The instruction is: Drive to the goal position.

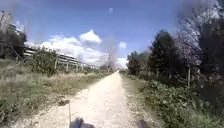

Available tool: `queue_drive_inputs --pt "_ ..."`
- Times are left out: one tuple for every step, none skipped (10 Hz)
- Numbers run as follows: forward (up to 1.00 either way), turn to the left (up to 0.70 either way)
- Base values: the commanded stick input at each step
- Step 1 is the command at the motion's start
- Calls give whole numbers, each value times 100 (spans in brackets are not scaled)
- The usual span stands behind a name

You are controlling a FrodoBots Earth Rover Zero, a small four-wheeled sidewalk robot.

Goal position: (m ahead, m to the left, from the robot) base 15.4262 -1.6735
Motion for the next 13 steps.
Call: queue_drive_inputs --pt "70 0" --pt "70 0" --pt "70 0" --pt "70 0" --pt "70 0" --pt "70 0" --pt "70 0" --pt "70 0" --pt "70 0" --pt "70 0" --pt "70 0" --pt "70 0" --pt "70 0"
